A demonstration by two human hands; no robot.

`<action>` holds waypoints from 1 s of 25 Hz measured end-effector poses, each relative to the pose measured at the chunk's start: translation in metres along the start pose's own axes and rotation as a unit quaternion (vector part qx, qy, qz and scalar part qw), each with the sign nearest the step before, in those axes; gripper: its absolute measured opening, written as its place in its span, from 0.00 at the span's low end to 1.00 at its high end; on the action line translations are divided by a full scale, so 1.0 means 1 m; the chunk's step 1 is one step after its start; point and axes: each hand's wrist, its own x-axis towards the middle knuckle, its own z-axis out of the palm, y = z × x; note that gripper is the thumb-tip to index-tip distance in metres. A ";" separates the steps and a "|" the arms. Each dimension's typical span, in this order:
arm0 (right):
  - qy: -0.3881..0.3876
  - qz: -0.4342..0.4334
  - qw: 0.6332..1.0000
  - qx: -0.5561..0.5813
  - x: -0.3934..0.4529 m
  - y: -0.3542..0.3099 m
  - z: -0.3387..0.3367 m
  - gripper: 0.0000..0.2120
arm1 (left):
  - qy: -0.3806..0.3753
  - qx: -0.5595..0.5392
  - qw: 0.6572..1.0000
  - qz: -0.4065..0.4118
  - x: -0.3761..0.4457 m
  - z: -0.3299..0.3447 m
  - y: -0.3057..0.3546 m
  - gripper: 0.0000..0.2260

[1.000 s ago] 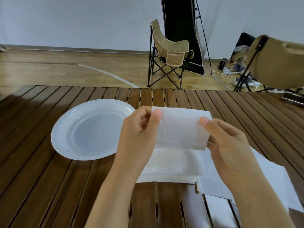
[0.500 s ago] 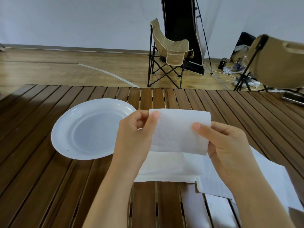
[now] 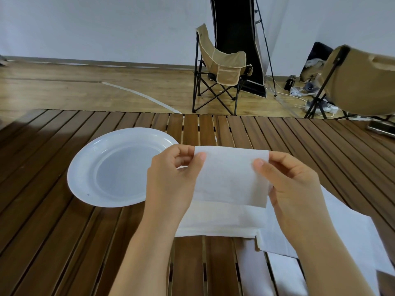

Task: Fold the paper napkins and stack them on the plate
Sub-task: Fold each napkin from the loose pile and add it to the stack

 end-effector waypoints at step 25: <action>-0.011 0.039 0.987 -0.153 -0.006 0.006 0.024 0.10 | -0.009 -0.017 0.992 -0.128 -0.004 -0.010 -0.003 0.05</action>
